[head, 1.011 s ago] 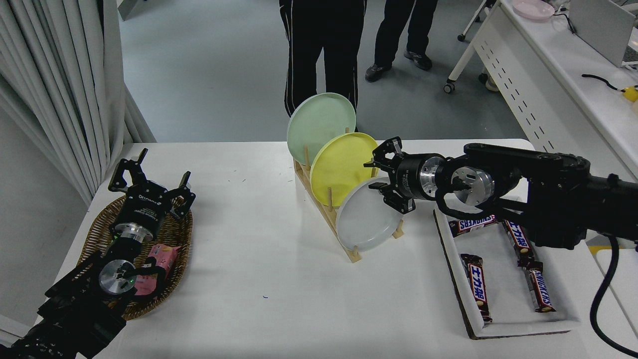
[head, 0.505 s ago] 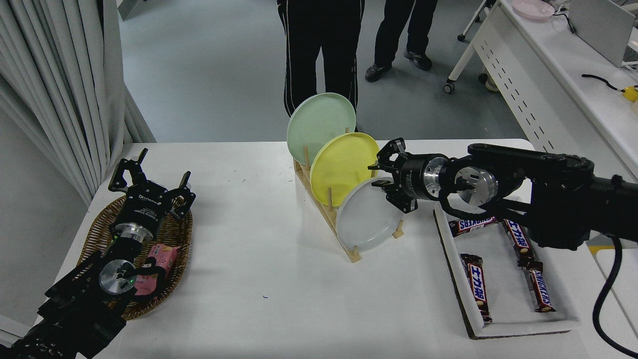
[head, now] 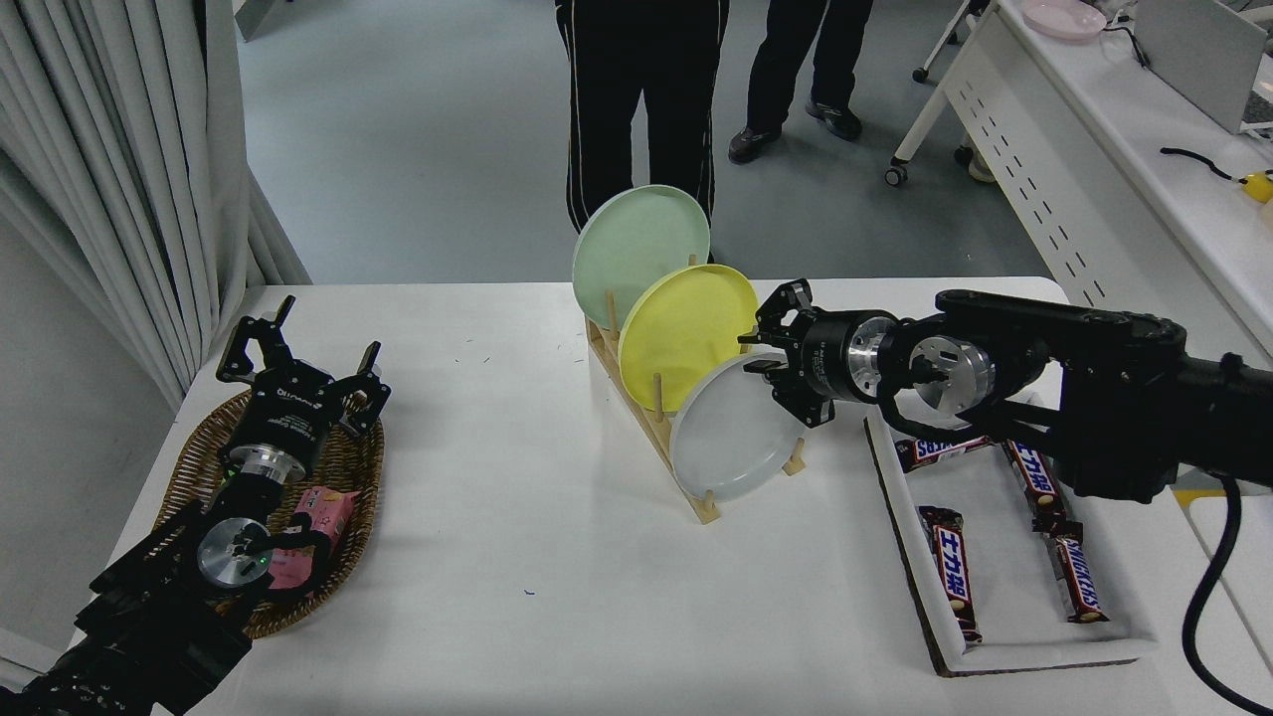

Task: Place the plate on the table

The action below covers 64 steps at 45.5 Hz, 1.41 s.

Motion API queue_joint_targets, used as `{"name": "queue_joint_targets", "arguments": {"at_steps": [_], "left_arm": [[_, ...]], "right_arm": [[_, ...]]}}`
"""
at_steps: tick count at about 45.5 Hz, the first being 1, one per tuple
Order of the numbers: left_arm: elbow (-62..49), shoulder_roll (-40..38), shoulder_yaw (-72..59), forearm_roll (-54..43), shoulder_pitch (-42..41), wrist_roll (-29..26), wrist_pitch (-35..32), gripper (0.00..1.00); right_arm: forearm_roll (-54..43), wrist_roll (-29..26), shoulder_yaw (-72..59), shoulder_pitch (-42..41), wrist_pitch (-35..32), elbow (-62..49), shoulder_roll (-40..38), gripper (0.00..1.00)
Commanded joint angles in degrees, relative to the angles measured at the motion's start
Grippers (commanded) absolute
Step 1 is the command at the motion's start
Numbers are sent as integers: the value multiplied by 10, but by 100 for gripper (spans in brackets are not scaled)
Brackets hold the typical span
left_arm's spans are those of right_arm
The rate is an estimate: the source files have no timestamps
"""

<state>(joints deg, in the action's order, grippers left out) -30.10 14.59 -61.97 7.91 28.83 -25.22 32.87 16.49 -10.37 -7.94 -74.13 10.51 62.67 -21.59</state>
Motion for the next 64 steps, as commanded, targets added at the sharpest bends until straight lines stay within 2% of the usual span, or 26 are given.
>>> {"name": "queue_joint_targets", "arguments": {"at_steps": [1, 18, 42, 64], "left_arm": [[0, 0, 0, 0, 0, 0, 0, 100], [0, 0, 0, 0, 0, 0, 0, 100], [0, 0, 0, 0, 0, 0, 0, 100], [0, 0, 0, 0, 0, 0, 0, 100]], "right_arm": [[-1, 0, 6, 5, 1, -6, 1, 28], [3, 0, 5, 6, -4, -17, 7, 27], [3, 0, 5, 9, -11, -17, 9, 17], [2, -1, 5, 9, -11, -18, 13, 13]]}}
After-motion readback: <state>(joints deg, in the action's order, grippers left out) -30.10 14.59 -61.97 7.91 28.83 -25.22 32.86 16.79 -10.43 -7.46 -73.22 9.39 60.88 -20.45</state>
